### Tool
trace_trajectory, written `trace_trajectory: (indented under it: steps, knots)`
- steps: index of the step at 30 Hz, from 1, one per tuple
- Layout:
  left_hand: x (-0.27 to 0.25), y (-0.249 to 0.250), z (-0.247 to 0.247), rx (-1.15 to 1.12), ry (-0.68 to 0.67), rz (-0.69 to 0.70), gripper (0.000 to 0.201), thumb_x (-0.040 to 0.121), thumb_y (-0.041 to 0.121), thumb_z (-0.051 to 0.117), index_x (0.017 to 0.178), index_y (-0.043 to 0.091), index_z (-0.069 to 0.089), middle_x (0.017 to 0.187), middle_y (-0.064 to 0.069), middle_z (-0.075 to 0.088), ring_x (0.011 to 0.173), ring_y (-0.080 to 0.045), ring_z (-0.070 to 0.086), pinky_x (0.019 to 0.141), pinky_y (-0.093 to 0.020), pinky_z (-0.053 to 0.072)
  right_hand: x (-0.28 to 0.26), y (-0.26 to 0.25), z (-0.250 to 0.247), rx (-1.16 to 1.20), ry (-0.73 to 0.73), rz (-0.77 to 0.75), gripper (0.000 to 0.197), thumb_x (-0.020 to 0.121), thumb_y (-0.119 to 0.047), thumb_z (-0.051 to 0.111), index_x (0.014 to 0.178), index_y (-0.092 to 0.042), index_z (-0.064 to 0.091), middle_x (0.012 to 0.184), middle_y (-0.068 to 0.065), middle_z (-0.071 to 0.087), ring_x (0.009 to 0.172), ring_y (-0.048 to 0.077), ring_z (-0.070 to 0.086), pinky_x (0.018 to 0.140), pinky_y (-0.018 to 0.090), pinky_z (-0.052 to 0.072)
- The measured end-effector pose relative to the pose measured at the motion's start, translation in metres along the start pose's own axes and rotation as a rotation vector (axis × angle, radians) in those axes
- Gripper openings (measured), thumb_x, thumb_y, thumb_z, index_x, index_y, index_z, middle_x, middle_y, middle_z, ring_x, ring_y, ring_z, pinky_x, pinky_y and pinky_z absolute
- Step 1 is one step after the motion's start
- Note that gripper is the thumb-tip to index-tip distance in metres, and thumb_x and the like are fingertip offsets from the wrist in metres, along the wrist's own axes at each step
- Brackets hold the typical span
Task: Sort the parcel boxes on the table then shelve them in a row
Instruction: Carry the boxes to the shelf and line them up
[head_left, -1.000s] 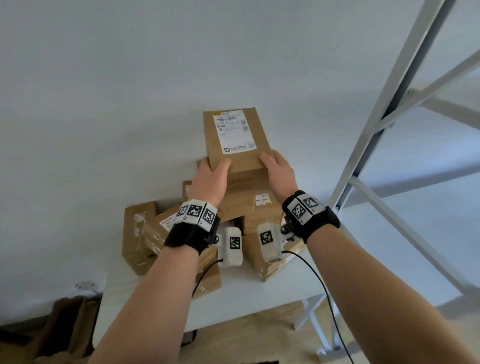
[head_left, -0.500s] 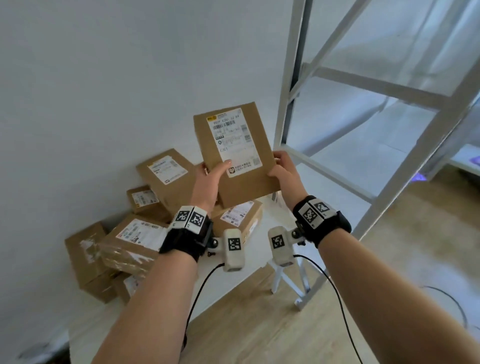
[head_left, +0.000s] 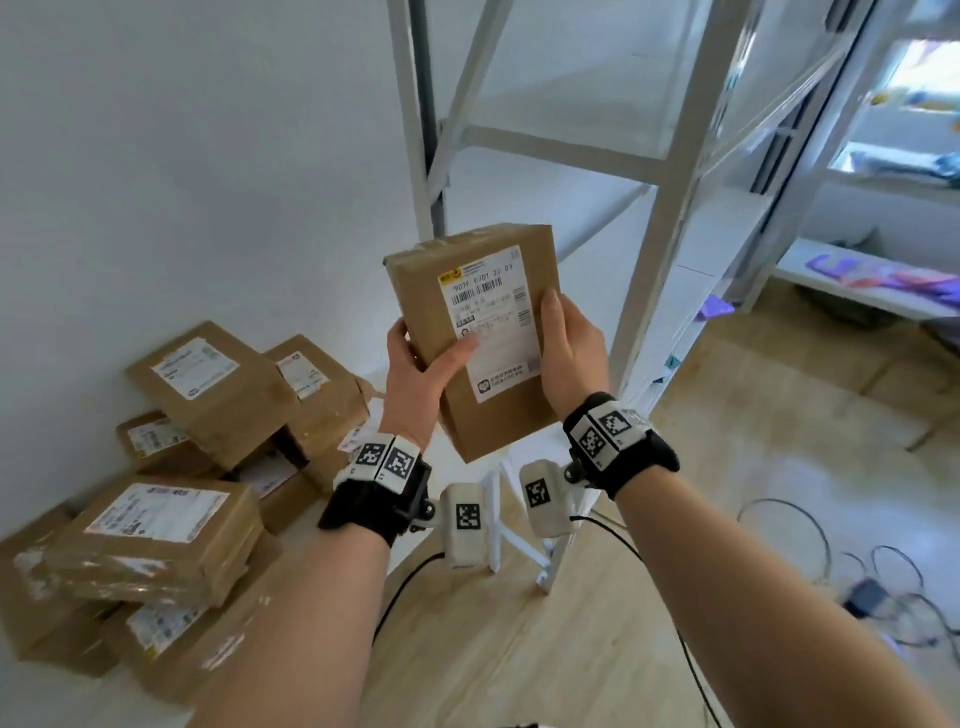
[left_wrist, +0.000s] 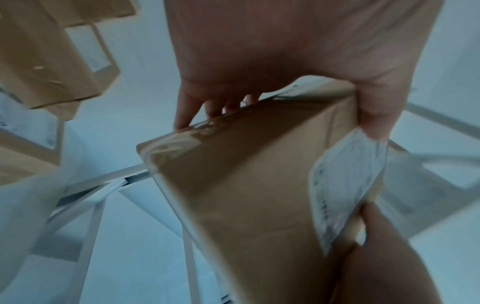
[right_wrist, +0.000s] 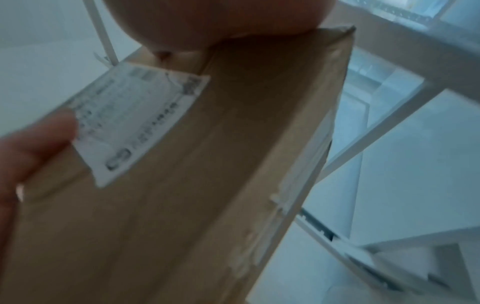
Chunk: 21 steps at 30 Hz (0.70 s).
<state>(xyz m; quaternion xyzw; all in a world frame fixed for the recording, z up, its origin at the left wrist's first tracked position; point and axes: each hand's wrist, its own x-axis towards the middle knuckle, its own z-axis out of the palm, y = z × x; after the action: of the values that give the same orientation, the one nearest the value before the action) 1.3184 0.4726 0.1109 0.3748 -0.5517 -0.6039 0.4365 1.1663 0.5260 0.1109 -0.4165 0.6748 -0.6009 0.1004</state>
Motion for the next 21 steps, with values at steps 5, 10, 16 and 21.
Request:
trace_trajectory:
  steps: [5, 10, 16, 21]
  knots:
    - [-0.017, -0.005, 0.058, 0.101, -0.076, 0.155, 0.090, 0.063, 0.040, 0.085, 0.131, 0.008, 0.036, 0.117, 0.003, 0.062, 0.100, -0.005, 0.068, 0.079, -0.026, 0.058, 0.001, 0.027, -0.061, -0.028, 0.131, -0.074, 0.066, 0.093, -0.065, 0.024, 0.079, -0.008, 0.054, 0.071, 0.010, 0.059, 0.066, 0.027, 0.058, 0.061, 0.046, 0.051]
    - [-0.028, -0.027, 0.123, 0.153, -0.133, 0.201, 0.083, 0.061, 0.049, 0.083, 0.122, 0.017, 0.037, 0.123, -0.006, 0.063, 0.109, -0.022, 0.066, 0.085, -0.050, 0.057, 0.003, 0.057, -0.128, -0.062, 0.189, -0.094, 0.050, 0.093, -0.060, 0.022, 0.065, -0.024, 0.043, 0.058, -0.010, 0.047, 0.052, 0.003, 0.045, 0.052, 0.023, 0.034]
    - [-0.042, -0.041, 0.221, 0.242, -0.147, 0.261, 0.086, 0.058, 0.054, 0.081, 0.123, 0.018, 0.037, 0.120, 0.002, 0.061, 0.107, -0.013, 0.065, 0.085, -0.045, 0.058, 0.019, 0.100, -0.212, -0.091, 0.284, -0.054, 0.046, 0.093, -0.057, 0.020, 0.060, -0.029, 0.036, 0.054, -0.012, 0.041, 0.049, 0.002, 0.043, 0.052, 0.020, 0.029]
    - [-0.035, -0.050, 0.303, 0.232, -0.188, 0.218, 0.087, 0.056, 0.059, 0.077, 0.122, 0.017, 0.039, 0.118, 0.004, 0.061, 0.105, -0.010, 0.065, 0.087, -0.041, 0.058, 0.046, 0.134, -0.284, -0.191, 0.282, 0.017, 0.049, 0.093, -0.062, 0.017, 0.062, -0.033, 0.042, 0.058, -0.011, 0.050, 0.057, 0.005, 0.048, 0.058, 0.027, 0.034]
